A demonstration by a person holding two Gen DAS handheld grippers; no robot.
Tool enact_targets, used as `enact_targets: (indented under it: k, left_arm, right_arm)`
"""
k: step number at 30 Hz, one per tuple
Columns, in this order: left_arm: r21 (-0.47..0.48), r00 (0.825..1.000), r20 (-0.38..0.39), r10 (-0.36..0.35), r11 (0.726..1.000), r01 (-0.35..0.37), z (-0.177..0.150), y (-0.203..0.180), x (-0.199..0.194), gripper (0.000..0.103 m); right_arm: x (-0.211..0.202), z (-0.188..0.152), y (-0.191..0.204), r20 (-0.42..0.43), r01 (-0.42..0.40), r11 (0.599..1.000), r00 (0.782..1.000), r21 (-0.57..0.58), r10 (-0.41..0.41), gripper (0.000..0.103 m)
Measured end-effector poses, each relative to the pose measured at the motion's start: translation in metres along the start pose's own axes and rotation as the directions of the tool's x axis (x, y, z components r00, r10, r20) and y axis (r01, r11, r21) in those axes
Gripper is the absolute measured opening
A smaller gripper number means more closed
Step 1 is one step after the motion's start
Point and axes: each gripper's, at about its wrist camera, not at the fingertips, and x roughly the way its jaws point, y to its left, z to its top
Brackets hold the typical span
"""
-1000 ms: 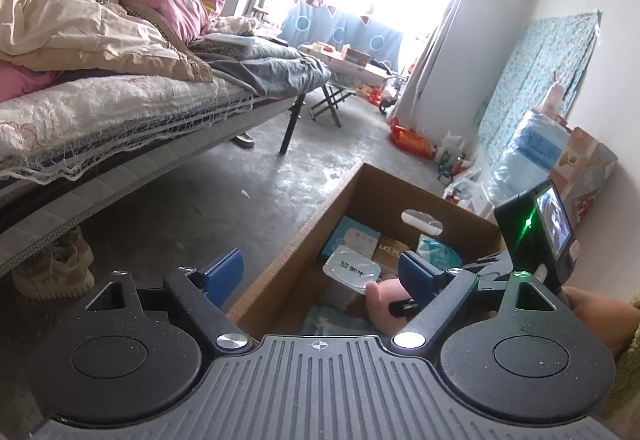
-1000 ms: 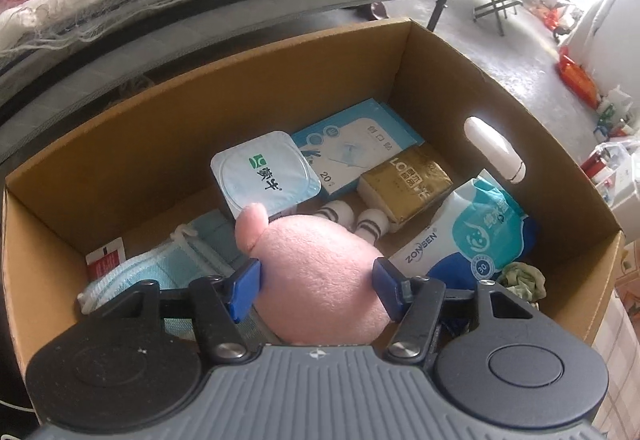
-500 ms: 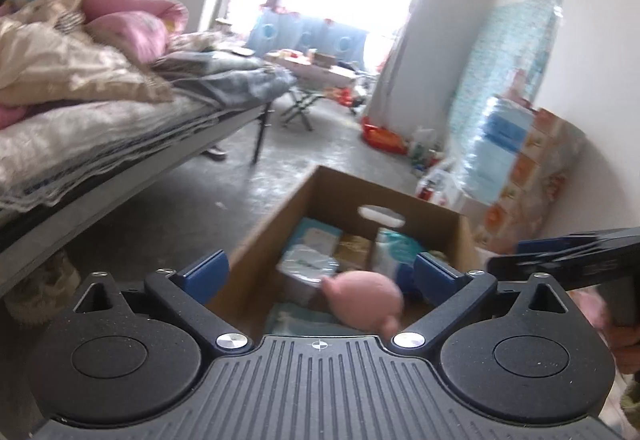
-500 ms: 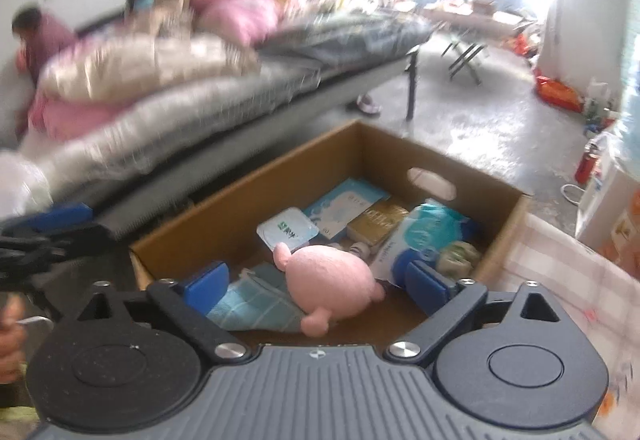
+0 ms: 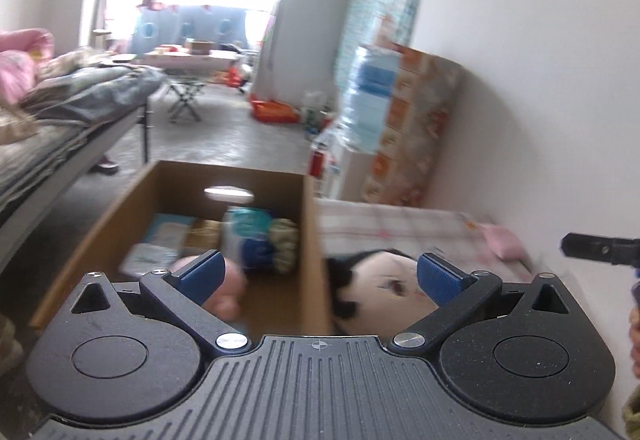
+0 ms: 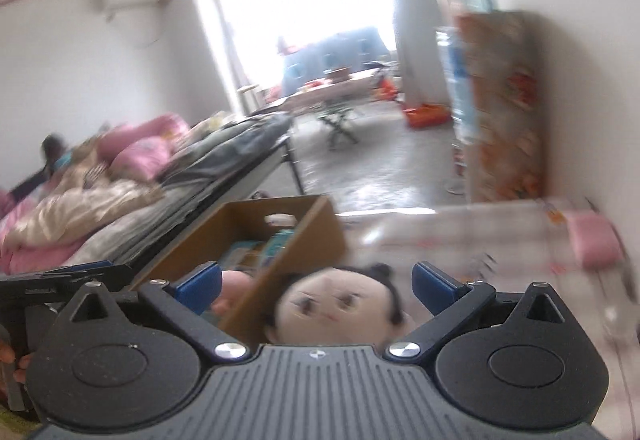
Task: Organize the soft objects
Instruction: 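Lower the pink pig into the box and open the right tool, then move both tools back to the table toward the white ring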
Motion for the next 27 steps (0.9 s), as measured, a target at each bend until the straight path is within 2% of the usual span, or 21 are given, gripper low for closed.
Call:
enact_targets:
  k: [4, 7, 9, 12, 18, 22, 27]
  left_arm:
    - [0.065, 0.998, -0.038, -0.05, 0.996, 0.053, -0.007, -0.037, 0.017, 0.103]
    - [0.104, 0.992, -0.084, -0.092, 0.989, 0.101, -0.018, -0.06, 0.032, 0.102]
    - [0.122, 0.986, -0.123, -0.111, 0.985, 0.126, -0.025, -0.072, 0.043, 0.102]
    - [0.152, 0.98, -0.167, -0.112, 0.979, 0.137, -0.038, -0.085, 0.058, 0.1]
    - [0.18, 0.966, -0.236, -0.104, 0.972, 0.149, -0.053, -0.096, 0.077, 0.095]
    - [0.188, 0.961, -0.253, -0.107, 0.969, 0.157, -0.058, -0.101, 0.083, 0.093]
    - [0.192, 0.956, -0.267, -0.121, 0.966, 0.176, -0.062, -0.103, 0.089, 0.088]
  right_arm:
    - [-0.004, -0.023, -0.043, 0.021, 0.045, 0.994, 0.999, 0.1, -0.047, 0.101]
    - [0.009, -0.039, -0.068, -0.011, 0.093, 0.988, 0.996, 0.124, -0.092, 0.087]
    - [0.026, -0.048, -0.08, -0.058, 0.109, 0.986, 0.993, 0.123, -0.102, 0.073]
    - [0.062, -0.057, -0.095, -0.139, 0.119, 0.986, 0.985, 0.114, -0.103, 0.063]
    - [0.125, -0.069, -0.103, -0.29, 0.086, 0.995, 0.955, 0.053, -0.067, 0.044]
    - [0.152, -0.069, -0.097, -0.368, 0.067, 0.998, 0.927, -0.022, -0.07, 0.037]
    - [0.164, -0.068, -0.087, -0.428, 0.027, 0.995, 0.901, -0.1, -0.067, 0.032]
